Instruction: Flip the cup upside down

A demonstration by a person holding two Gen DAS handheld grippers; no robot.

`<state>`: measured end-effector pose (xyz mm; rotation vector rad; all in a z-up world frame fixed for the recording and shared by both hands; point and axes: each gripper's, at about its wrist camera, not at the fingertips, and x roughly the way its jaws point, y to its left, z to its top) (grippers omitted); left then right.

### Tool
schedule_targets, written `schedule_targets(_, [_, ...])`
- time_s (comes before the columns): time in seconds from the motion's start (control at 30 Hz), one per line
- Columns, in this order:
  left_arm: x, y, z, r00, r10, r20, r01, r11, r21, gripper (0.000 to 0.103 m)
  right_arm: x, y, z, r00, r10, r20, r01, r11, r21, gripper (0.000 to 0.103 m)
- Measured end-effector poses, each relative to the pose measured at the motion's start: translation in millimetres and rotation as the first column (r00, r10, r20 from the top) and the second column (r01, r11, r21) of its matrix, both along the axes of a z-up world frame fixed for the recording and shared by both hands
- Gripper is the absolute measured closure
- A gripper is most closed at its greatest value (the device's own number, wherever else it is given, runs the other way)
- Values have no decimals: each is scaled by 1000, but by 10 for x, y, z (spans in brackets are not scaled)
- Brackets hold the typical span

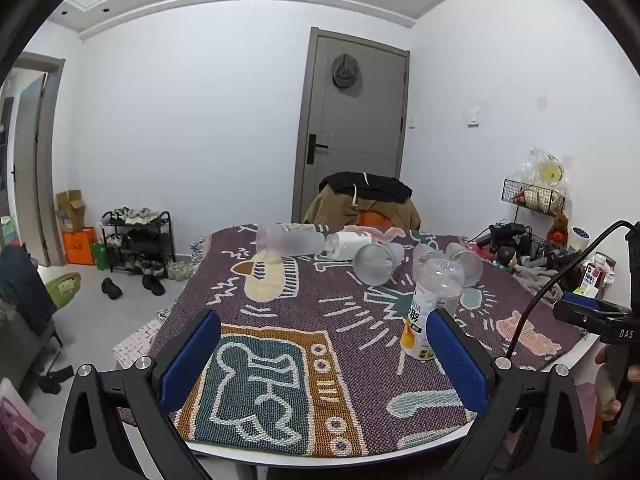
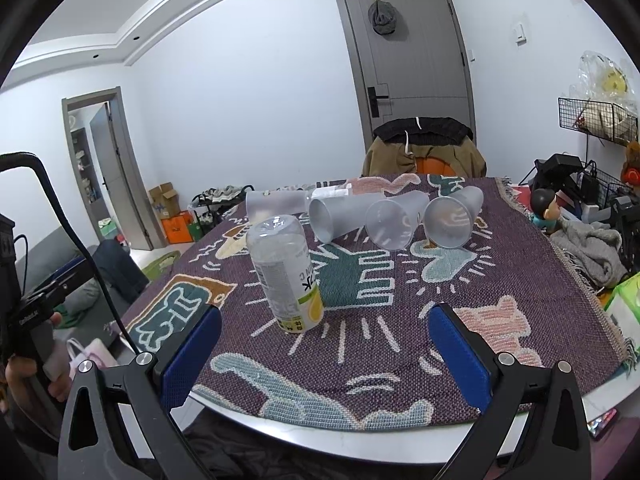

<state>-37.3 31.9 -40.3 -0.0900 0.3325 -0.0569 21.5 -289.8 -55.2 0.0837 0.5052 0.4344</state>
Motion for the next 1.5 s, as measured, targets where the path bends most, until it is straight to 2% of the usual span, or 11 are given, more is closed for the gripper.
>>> schedule_targets(1.5, [-31,-94,-18,999,33,16,-33,999,41,0,-2,42,-29,1000,7,-9,-7,1000,-13,0])
